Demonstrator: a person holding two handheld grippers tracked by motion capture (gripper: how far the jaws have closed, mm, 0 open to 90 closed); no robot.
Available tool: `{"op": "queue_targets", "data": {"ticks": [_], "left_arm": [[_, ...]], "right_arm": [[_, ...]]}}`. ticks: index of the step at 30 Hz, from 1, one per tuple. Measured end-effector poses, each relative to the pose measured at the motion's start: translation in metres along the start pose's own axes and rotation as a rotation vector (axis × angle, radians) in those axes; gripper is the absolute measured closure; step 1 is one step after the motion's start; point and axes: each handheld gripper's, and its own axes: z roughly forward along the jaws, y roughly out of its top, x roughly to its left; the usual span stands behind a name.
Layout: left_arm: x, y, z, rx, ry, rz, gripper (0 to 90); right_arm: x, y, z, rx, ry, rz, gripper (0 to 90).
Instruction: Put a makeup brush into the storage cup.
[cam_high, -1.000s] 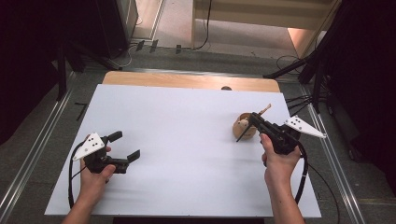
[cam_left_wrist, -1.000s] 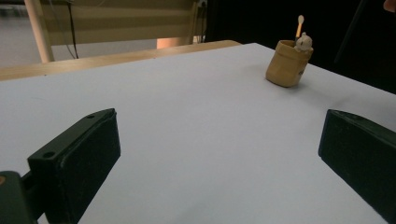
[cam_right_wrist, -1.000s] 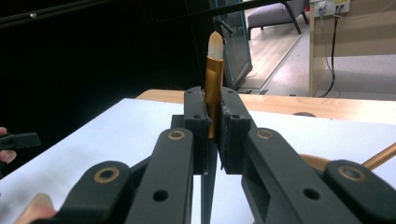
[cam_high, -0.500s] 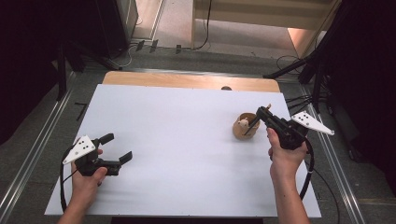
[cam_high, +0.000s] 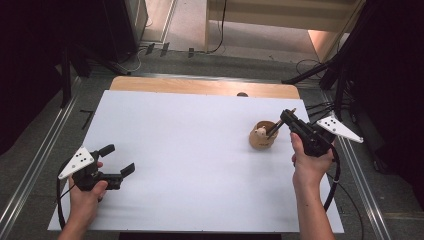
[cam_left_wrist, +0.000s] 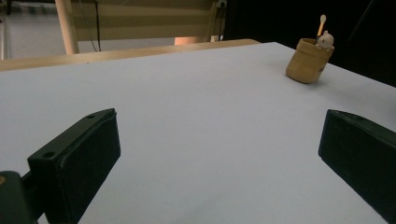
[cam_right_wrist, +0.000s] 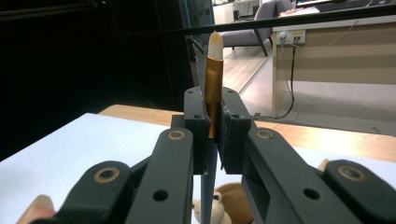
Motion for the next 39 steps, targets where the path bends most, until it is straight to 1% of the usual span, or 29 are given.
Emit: {"op": "queue_targets", "data": {"ticks": [2,4,7,10,11,12,20,22,24,25,30,31,33,35,37,39], "left_arm": [[0.0,-0.001,-0.001,0.004,0.002,0.005,0.0],[0.001,-0.001,-0.002,0.004,0.003,0.002,0.0],[0.001,-0.001,-0.004,-0.002,0.003,0.009,0.0],[0.002,-0.002,-0.006,-0.007,0.002,-0.001,0.0],[0.003,-0.002,-0.006,-0.002,0.006,-0.002,0.0],[0.003,-0.003,-0.006,0.0,0.007,-0.003,0.0],[0.006,-0.004,-0.01,-0.004,0.014,-0.013,0.0],[0.006,-0.004,-0.01,-0.003,0.014,-0.011,0.0],[0.006,-0.005,-0.011,-0.005,0.014,-0.012,0.0],[0.006,-0.005,-0.011,-0.005,0.014,-0.012,0.0],[0.006,-0.005,-0.01,-0.003,0.012,-0.011,0.0],[0.006,-0.005,-0.01,-0.001,0.015,-0.014,0.0],[0.006,-0.006,-0.01,-0.004,0.012,-0.015,0.0],[0.007,-0.006,-0.01,-0.002,0.014,-0.016,0.0],[0.007,-0.006,-0.01,-0.002,0.014,-0.017,0.0],[0.007,-0.006,-0.01,0.0,0.014,-0.015,0.0]], "right_arm": [[0.0,0.001,0.0,-0.002,-0.003,0.004,84.9],[-0.001,0.002,0.001,-0.011,-0.008,-0.007,84.9],[-0.001,0.003,0.002,-0.021,-0.019,-0.019,84.9],[-0.003,0.004,0.003,-0.033,-0.029,-0.031,84.9],[-0.004,0.003,0.004,-0.031,-0.029,-0.03,84.9],[-0.005,0.003,0.005,-0.034,-0.033,-0.041,84.9],[-0.008,0.0,0.012,-0.026,-0.047,-0.054,84.9],[-0.009,-0.001,0.014,-0.027,-0.05,-0.065,84.9],[-0.009,-0.002,0.016,-0.015,-0.055,-0.068,84.9],[-0.01,-0.002,0.017,-0.014,-0.059,-0.077,84.9],[-0.012,-0.006,0.021,-0.002,-0.069,-0.082,84.9],[-0.013,-0.007,0.022,0.002,-0.07,-0.075,84.9],[-0.015,-0.009,0.024,0.0,-0.08,-0.081,84.9],[-0.017,-0.012,0.026,0.009,-0.083,-0.069,84.9],[-0.019,-0.014,0.027,0.016,-0.085,-0.076,84.9],[-0.02,-0.017,0.029,0.021,-0.09,-0.068,84.9]]}}
